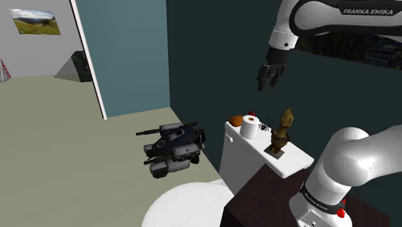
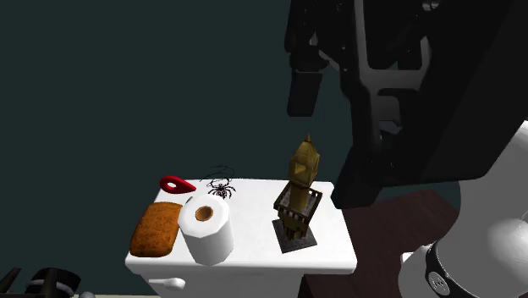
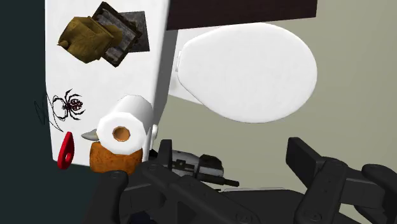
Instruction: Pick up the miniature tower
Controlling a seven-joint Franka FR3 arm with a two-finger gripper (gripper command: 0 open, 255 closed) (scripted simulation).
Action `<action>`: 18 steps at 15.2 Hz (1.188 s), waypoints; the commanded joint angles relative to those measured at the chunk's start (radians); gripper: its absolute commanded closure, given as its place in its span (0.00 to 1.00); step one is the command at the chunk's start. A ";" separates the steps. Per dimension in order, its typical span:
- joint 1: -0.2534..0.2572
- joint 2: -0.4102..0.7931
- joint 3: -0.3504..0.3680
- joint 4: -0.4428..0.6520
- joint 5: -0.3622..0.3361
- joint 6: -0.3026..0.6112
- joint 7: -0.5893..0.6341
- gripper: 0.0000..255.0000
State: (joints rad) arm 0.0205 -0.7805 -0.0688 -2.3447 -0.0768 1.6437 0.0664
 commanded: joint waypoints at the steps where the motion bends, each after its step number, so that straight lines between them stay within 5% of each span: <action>1: 0.000 0.000 0.000 0.000 0.000 0.000 0.000 0.00; 16: -0.380 -0.419 -0.137 -0.507 -0.250 0.379 0.219 0.00; 18: -0.392 -0.429 -0.143 -0.530 -0.258 0.398 0.223 0.00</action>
State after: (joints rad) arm -0.3593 -1.1952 -0.2079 -2.8528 -0.3270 2.0267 0.2834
